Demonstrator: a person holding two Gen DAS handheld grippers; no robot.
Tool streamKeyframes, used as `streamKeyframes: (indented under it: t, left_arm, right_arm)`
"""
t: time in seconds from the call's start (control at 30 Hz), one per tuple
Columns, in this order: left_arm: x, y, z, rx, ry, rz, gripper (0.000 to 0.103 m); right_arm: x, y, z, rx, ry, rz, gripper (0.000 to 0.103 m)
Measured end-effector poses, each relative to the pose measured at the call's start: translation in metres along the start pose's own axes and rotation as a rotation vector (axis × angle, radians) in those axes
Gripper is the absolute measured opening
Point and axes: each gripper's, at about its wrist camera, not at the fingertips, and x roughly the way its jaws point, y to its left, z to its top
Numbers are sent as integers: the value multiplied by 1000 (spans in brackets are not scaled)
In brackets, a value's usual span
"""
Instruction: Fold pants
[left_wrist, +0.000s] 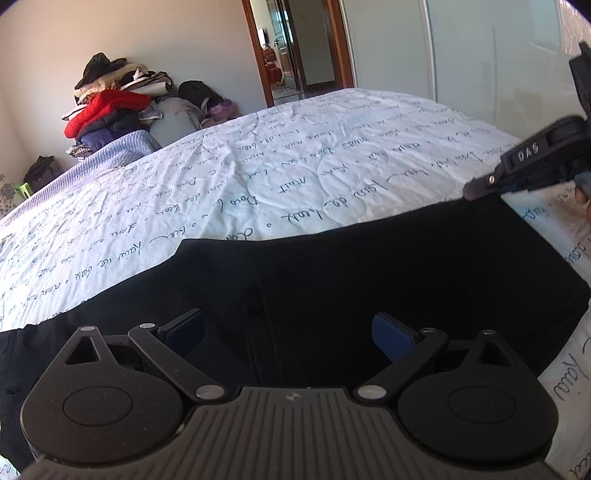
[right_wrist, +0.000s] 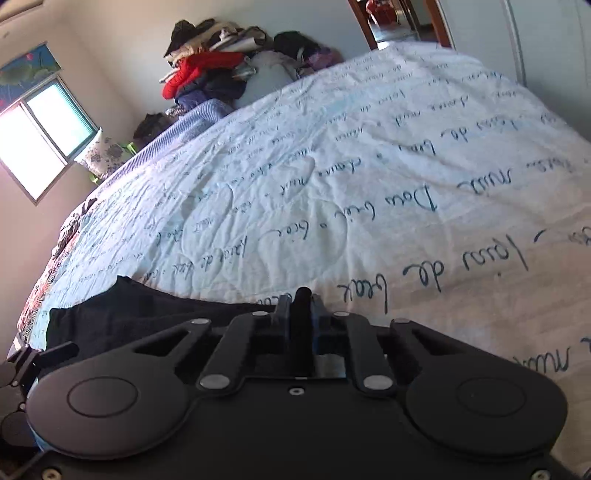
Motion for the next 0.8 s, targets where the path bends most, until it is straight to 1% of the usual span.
streamKeyframes:
  t: [0.03, 0.1, 0.13, 0.17, 0.2, 0.23, 0.27, 0.3, 0.33, 0.4, 0.43, 0.47, 0.53, 0.63, 0.73, 0.77, 0.8]
  left_arm:
    - [1, -1, 0, 4, 3, 5, 99]
    - [2, 0, -1, 3, 5, 5, 99]
    - [1, 2, -1, -1, 2, 1, 99]
    - [1, 5, -1, -5, -1, -2, 99]
    - [0, 9, -1, -10, -4, -2, 99]
    - [0, 14, -1, -18, -4, 4, 99]
    - [1, 19, 0, -32, 1, 19, 99]
    - [2, 25, 0, -47, 10, 34, 99]
    - [4, 31, 1, -62, 22, 47, 99]
    - [7, 40, 1, -83, 34, 64, 99]
    - [7, 44, 0, -94, 36, 74, 99]
    - [5, 48, -2, -102, 37, 82, 99]
    - [3, 55, -7, -105, 44, 90, 99]
    - [-1, 61, -13, -88, 43, 101, 99]
    - [-4, 68, -17, -77, 30, 136, 99]
    - [-5, 70, -17, -80, 29, 137, 99]
    - [-5, 73, -17, -86, 29, 135, 99]
  right_arm:
    - [0, 1, 0, -9, -11, -20, 9]
    - [5, 5, -3, -45, 3, -56, 9]
    - [7, 6, -4, -74, 11, -81, 12]
    - [6, 9, -5, -83, 3, -121, 20]
    - [2, 15, -4, -97, -18, -180, 36]
    - [-4, 27, -4, -147, -52, -261, 36]
    - [-8, 45, -3, -232, -92, -323, 36]
    - [-9, 64, 0, -312, -114, -310, 36]
    - [-7, 80, 3, -352, -109, -234, 36]
    - [10, 113, 12, -374, -65, -33, 36]
    - [25, 131, 15, -384, -39, 47, 35]
    - [40, 145, 16, -396, -14, 92, 35]
    - [77, 173, 16, -436, 39, 142, 35]
    - [126, 196, 17, -427, 128, 179, 35]
    - [154, 212, 20, -455, 155, 164, 36]
    - [160, 215, 21, -452, 168, 186, 36]
    - [164, 220, 19, -446, 184, 214, 29]
